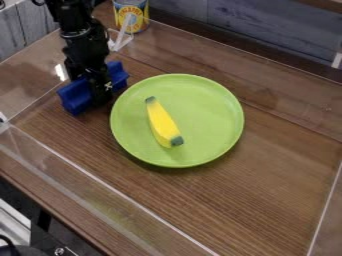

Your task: Put the blue object in the green plate

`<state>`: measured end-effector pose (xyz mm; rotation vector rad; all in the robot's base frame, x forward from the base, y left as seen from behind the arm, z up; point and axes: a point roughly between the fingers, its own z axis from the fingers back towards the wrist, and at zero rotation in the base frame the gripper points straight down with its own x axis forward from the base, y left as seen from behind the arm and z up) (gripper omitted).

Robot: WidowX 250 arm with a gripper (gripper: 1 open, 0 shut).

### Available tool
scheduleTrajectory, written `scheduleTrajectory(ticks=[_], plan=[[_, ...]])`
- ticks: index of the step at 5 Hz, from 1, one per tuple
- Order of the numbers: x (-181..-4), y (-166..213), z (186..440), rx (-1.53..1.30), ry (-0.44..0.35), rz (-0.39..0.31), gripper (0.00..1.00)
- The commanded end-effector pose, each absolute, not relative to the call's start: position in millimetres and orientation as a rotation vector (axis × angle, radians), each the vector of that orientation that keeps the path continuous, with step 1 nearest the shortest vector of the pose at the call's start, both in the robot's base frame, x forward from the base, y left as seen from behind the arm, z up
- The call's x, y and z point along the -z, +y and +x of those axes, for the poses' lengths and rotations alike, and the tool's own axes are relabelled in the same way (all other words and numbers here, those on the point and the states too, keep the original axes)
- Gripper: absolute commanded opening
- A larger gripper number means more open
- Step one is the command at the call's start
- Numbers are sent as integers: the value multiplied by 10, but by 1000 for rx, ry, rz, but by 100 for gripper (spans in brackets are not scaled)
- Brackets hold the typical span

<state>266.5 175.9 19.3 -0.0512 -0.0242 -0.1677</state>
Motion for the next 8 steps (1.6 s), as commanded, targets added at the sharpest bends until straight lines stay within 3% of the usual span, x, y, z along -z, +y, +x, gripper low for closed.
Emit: scheduleTrajectory(ticks=[1, 4, 8], plan=[[-206, 1752, 2571, 122, -30, -50, 0], [-212, 1741, 2857, 146, -38, -52, 0], [-397, 1990, 3180, -5, -47, -32, 0]])
